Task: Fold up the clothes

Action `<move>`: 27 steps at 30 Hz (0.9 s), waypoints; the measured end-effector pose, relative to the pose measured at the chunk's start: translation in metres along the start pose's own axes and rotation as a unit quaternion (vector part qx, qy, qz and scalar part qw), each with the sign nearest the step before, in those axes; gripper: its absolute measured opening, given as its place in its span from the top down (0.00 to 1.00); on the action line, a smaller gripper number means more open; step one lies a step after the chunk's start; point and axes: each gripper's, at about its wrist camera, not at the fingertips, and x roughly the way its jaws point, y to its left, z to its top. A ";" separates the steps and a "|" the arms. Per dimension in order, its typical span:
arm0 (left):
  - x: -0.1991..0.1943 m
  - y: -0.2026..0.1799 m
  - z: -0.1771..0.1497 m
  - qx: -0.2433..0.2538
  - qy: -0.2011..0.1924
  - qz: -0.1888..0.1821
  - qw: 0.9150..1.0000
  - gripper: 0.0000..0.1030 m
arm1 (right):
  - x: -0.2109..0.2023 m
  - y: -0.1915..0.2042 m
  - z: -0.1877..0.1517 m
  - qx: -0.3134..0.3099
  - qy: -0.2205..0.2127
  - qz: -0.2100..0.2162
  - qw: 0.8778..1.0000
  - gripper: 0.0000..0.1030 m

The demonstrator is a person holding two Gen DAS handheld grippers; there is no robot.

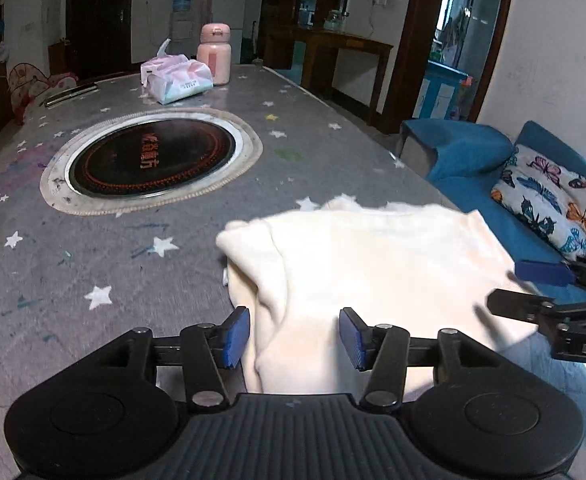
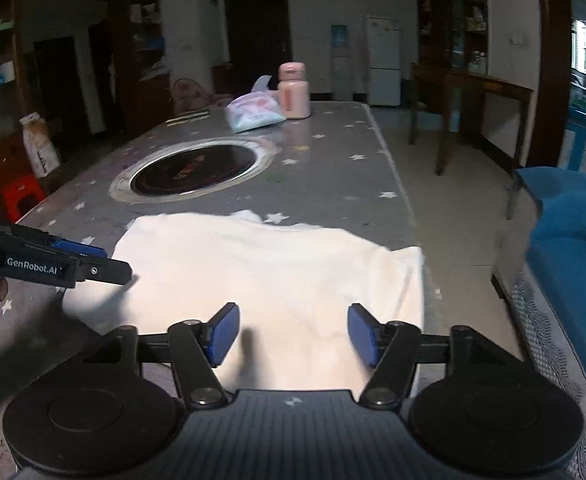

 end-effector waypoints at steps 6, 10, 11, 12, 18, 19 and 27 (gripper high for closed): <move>0.004 0.005 -0.007 -0.002 0.013 0.009 1.000 0.47 | 0.013 -0.008 -0.010 0.028 0.022 0.004 0.999 0.36; 0.002 0.005 -0.009 -0.007 0.010 0.004 1.000 0.44 | 0.002 -0.004 -0.010 0.029 0.008 0.001 1.000 0.28; 0.003 0.004 -0.010 -0.005 0.012 0.006 1.000 0.43 | 0.001 -0.001 -0.012 0.025 0.007 -0.004 1.000 0.23; 0.004 0.003 -0.012 -0.001 0.015 0.008 1.000 0.42 | 0.002 0.001 -0.013 0.021 0.008 -0.008 1.000 0.22; 0.000 0.002 -0.017 0.002 0.012 0.010 1.000 0.38 | 0.003 0.020 -0.010 -0.016 0.002 -0.025 1.000 0.16; -0.001 0.002 -0.017 0.001 0.011 0.011 1.000 0.37 | 0.002 0.023 -0.008 -0.017 -0.001 -0.022 1.000 0.16; -0.009 0.004 -0.024 -0.002 0.018 0.011 1.000 0.25 | 0.015 0.040 -0.016 -0.028 0.017 -0.030 0.999 0.01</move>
